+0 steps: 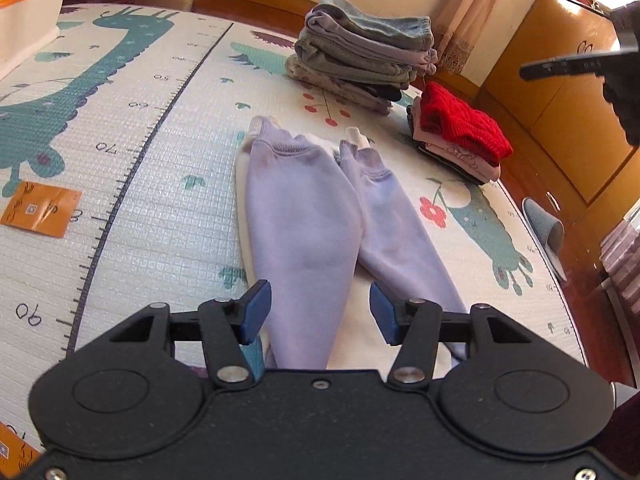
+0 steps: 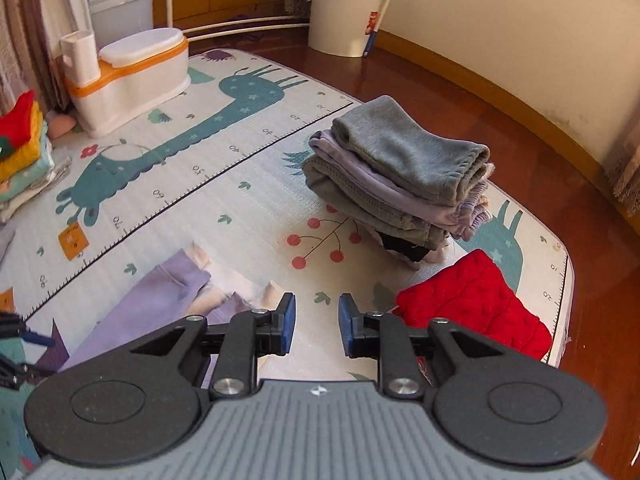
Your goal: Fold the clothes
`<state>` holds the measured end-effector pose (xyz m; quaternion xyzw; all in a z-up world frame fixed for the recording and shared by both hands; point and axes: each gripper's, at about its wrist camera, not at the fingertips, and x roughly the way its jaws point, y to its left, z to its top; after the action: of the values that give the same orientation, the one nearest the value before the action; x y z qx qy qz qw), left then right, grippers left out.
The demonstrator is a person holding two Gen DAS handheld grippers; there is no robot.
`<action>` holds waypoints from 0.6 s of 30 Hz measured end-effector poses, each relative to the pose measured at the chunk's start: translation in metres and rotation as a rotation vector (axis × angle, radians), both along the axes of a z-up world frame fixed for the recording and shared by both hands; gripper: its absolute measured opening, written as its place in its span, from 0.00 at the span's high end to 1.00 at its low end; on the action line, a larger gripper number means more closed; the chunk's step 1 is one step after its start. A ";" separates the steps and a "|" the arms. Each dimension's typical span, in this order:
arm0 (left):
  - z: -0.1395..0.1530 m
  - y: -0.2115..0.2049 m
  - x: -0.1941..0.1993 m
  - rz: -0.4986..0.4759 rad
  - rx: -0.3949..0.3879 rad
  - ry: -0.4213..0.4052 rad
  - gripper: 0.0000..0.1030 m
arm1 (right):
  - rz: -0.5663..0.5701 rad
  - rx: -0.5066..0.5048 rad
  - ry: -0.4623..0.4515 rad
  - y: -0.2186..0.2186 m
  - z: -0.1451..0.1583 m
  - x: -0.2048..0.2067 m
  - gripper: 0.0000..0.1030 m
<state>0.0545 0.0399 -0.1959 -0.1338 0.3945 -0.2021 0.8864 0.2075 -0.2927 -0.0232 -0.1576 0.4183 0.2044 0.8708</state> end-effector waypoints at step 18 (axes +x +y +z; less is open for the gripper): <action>0.015 -0.100 0.201 -0.233 0.112 0.034 0.50 | -0.296 0.413 0.162 0.005 -0.224 0.012 0.63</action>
<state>0.2557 -0.0596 -0.1807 -0.0407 0.4330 -0.2791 0.8561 0.2196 -0.2875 -0.2477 0.1030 0.4545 0.1679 0.8687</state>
